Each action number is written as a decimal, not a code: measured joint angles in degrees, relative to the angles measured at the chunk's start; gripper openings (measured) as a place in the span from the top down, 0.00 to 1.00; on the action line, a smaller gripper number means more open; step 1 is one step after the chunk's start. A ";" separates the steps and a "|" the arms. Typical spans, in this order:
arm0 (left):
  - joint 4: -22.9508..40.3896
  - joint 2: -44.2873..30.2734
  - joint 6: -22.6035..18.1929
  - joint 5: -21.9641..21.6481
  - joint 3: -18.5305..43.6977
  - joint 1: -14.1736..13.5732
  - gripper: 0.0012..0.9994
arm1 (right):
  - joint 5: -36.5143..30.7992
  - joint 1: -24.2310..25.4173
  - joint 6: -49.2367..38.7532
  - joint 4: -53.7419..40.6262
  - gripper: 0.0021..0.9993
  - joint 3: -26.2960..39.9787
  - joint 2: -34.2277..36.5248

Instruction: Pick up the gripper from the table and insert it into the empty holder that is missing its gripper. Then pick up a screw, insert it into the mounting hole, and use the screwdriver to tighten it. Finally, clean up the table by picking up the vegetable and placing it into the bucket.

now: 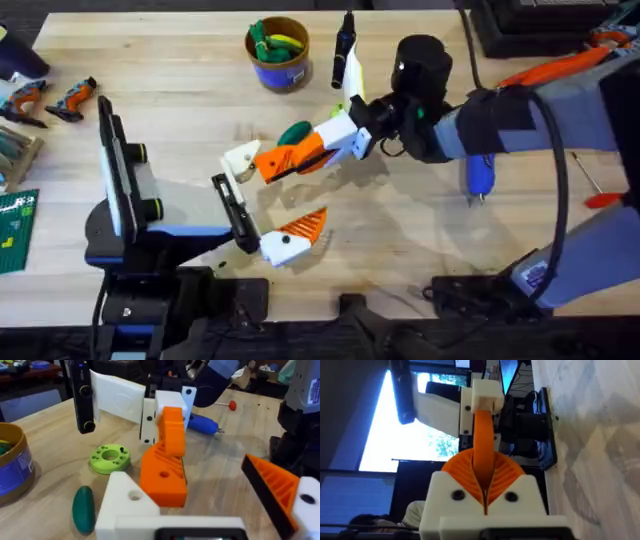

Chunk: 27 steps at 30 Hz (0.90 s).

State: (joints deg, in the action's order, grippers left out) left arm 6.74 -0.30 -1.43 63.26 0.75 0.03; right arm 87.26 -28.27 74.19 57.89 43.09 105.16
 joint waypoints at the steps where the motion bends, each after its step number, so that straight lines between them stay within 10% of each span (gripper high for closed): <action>1: 0.00 0.00 -0.02 0.00 0.00 0.00 0.01 | 0.00 -0.05 0.00 0.00 0.99 0.00 0.00; 27: 0.00 0.00 -0.02 -0.07 0.00 0.00 0.01 | -0.26 -1.20 0.86 -0.46 0.99 0.70 0.07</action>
State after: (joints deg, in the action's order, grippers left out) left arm 6.74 -0.30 -1.45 63.20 0.75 0.03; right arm 87.00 -29.47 75.05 57.43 43.79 105.23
